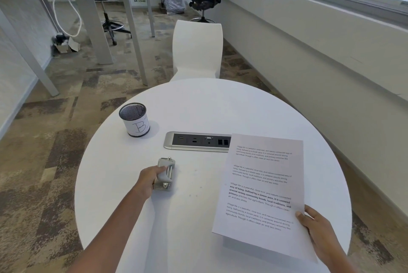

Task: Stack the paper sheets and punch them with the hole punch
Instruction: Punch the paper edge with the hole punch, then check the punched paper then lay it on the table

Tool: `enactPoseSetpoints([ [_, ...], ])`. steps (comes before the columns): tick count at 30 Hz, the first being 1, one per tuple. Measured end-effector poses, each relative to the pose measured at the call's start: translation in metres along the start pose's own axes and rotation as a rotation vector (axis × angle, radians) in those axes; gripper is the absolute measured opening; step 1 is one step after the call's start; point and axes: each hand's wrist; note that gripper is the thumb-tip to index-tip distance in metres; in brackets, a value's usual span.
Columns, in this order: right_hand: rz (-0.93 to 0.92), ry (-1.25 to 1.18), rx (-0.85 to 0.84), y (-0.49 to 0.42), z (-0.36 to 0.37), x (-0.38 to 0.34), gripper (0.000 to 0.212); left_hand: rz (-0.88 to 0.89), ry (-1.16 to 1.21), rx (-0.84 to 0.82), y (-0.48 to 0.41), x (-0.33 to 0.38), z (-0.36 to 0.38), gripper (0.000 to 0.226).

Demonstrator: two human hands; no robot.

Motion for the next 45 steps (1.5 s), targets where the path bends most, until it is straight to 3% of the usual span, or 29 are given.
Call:
enactPoseSetpoints([
  [11, 0.019, -0.030, -0.003, 0.000, -0.001, 0.005, 0.024, 0.033, -0.190, 0.070, -0.015, -0.001, -0.007, 0.024],
  [16, 0.030, -0.029, -0.008, -0.002, 0.002, 0.006, 0.026, 0.099, -0.459, 0.142, -0.013, 0.000, -0.004, 0.017],
  [19, 0.029, -0.018, -0.010, -0.002, 0.005, 0.008, 0.025, 0.110, -0.624, 0.187, -0.007, 0.003, 0.000, 0.037],
  [25, 0.035, -0.039, -0.010, -0.001, 0.012, 0.008, 0.032, 0.160, -0.832, 0.298, -0.013, -0.004, 0.004, 0.035],
  [37, 0.022, -0.029, -0.031, -0.001, 0.014, 0.009, 0.030, 0.211, -0.901, 0.332, -0.008, -0.005, 0.011, 0.038],
  [41, 0.009, -0.035, -0.075, 0.002, 0.015, 0.007, 0.030, 0.408, -0.924, 0.433, 0.000, -0.009, 0.023, 0.047],
  [43, 0.003, -0.042, -0.090, 0.002, 0.015, 0.007, 0.030, 0.603, -0.859, 0.360, 0.007, -0.013, 0.037, 0.039],
  [45, -0.004, -0.041, -0.108, 0.002, 0.015, 0.006, 0.027, 0.673, -0.774, 0.116, 0.015, -0.022, 0.053, 0.028],
])
Point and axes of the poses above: each hand's wrist, its own y-axis away from the middle knuckle, its own z-axis out of the palm, x = y × z, and after that the axes turned 6 degrees about -x, right-handed
